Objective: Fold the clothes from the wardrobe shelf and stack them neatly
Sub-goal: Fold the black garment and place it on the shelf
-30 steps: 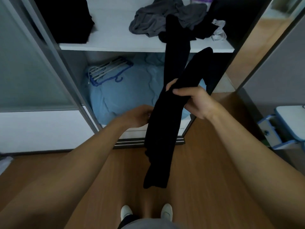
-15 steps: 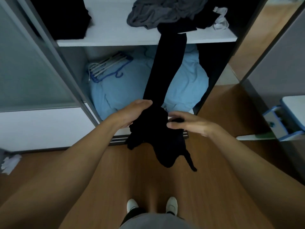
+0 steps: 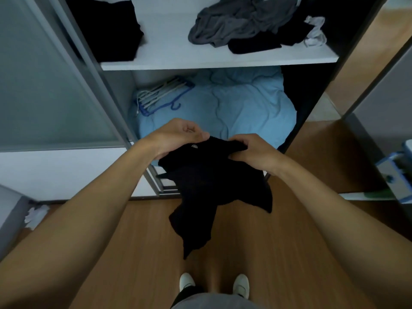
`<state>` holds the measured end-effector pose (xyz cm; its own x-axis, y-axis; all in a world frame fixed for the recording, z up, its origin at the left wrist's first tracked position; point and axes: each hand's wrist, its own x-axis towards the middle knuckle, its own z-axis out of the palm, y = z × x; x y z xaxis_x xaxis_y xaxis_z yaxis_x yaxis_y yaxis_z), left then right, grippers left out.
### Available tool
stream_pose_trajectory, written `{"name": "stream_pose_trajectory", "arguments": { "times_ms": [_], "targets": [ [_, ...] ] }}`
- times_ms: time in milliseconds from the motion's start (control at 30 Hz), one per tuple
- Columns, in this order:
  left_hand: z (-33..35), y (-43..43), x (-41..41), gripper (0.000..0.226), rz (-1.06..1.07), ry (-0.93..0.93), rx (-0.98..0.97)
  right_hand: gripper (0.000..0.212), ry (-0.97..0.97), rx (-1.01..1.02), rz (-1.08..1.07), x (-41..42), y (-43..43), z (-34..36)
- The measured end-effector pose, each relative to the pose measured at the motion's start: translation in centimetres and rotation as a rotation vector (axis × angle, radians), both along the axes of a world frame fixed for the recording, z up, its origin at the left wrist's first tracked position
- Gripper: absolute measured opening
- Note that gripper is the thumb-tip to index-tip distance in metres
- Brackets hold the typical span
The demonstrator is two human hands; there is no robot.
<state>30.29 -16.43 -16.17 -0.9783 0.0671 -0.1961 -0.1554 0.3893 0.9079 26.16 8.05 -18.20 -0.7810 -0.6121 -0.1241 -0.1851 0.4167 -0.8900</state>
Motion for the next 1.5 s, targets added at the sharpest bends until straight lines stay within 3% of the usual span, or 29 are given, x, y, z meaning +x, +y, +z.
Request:
{"name": "stream_pose_trajectory", "arguments": {
  "times_ms": [100,167,267,367,533,633,733,833,933,1000,1100,1233,1367,1433,1500],
  "targets": [
    [0.4,-1.0,-0.1,0.02,-0.076,-0.074,-0.343,0.028,0.057,0.109,0.089,-0.5,-0.2,0.5],
    [0.5,-1.1,-0.3,0.023,-0.018,-0.036,-0.406,0.023,0.086,0.207,0.134,-0.5,-0.6,0.5],
    [0.8,-0.3,-0.2,0.027,0.058,0.027,-0.317,0.037,-0.007,0.294,0.162,0.0,-1.0,0.6],
    [1.8,0.9,-0.1,0.031,0.054,0.088,-0.243,0.036,-0.078,0.178,0.168,0.8,-2.0,1.2],
    [3.7,2.1,0.1,0.03,0.039,0.131,-0.119,0.014,0.182,0.116,0.005,1.3,-4.4,1.2],
    [3.7,0.9,0.4,0.021,0.049,0.134,-0.077,0.013,0.227,0.024,-0.137,1.0,-4.2,1.4],
    [2.1,-1.0,0.9,0.021,0.008,0.1,-0.173,0.025,0.183,-0.173,-0.27,0.5,-3.1,2.7],
    [-0.5,-2.2,1.2,0.03,0.006,0.059,-0.411,0.037,0.256,-0.169,-0.24,0.7,-2.9,3.8],
    [-3.3,-3.0,1.8,0.041,0.121,-0.006,-0.357,0.028,0.283,-0.205,-0.246,1.2,-3.1,4.3],
    [-4.1,-3.3,2.0,0.031,0.278,-0.003,-0.198,0.007,0.222,-0.146,-0.233,1.2,-2.8,4.0],
    [-3.7,-3.7,1.5,0.018,0.499,0.098,-0.022,0.027,0.014,0.104,-0.104,1.4,-1.4,2.6],
    [-3.9,-4.5,1.3,0.031,0.521,0.169,-0.227,0.025,-0.206,0.081,-0.088,2.3,0.2,0.8],
    [-6.5,-5.5,2.8,0.035,0.465,-0.015,-0.617,0.018,-0.195,0.029,-0.026,2.1,1.7,0.4],
    [-8.5,-6.0,3.8,0.034,0.462,-0.131,-0.588,0.026,-0.108,0.176,0.092,2.6,2.2,-0.2],
    [-10.2,-6.2,4.7,0.039,0.425,-0.167,-0.405,0.031,0.019,0.286,0.099,2.8,2.3,-1.6]
  ]
}}
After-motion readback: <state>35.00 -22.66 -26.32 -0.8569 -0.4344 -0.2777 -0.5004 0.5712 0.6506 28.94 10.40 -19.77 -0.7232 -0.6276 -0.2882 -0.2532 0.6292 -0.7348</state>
